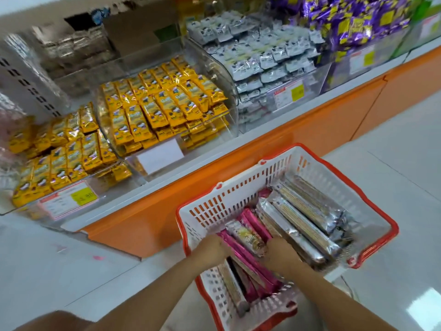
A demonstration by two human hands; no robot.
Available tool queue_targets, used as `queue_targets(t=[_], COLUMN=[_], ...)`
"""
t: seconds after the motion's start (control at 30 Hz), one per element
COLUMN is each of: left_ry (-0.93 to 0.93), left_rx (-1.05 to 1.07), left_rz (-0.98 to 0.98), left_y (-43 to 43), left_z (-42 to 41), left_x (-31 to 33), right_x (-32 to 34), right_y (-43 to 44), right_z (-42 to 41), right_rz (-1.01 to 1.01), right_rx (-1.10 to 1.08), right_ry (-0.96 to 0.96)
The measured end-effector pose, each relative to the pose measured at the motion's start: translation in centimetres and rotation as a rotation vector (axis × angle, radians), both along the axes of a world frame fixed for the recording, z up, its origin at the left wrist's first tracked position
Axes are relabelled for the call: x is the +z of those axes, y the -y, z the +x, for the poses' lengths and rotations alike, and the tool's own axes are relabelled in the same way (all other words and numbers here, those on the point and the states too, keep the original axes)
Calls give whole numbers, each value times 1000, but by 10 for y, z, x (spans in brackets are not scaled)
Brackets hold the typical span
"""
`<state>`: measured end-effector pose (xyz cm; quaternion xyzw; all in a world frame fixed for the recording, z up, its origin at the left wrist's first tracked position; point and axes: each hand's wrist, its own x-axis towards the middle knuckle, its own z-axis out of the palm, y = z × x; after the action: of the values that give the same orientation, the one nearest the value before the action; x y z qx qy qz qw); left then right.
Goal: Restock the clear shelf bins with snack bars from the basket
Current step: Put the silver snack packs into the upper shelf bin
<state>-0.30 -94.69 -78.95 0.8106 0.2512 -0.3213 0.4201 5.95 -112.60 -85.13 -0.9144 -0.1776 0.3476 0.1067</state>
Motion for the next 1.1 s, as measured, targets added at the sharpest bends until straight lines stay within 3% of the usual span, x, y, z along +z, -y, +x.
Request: queue_targets(t=[0.17, 0.27, 0.3, 0.37, 0.4, 0.47, 0.67, 0.83, 0.97, 1.1], left_ry=[-76, -26, -19, -8, -11, -29, -24, 43, 16, 32], left_rx=[532, 663, 671, 654, 655, 639, 605, 580, 526, 509], left_rz=[-375, -473, -462, -463, -469, -470, -542, -654, -611, -609], left_y=[27, 35, 37, 41, 39, 37, 24, 16, 18, 19], left_z=[27, 44, 48, 54, 56, 58, 54, 48, 40, 26], left_x=[-7, 1, 4, 5, 2, 0, 12, 31, 56, 84], right_x=[24, 38, 40, 36, 34, 24, 16, 14, 20, 55], right_y=[-2, 5, 9, 20, 24, 27, 30, 29, 36, 38], right_z=[15, 23, 24, 25, 22, 11, 6, 5, 7, 22], right_rz=[392, 522, 482, 254, 116, -81, -228, -138, -61, 169], right_rx=[-82, -132, -164, -108, -65, -5, 17, -40, -163, -246], right_ry=[-126, -103, 18, 459, 556, 509, 507, 436, 220, 107])
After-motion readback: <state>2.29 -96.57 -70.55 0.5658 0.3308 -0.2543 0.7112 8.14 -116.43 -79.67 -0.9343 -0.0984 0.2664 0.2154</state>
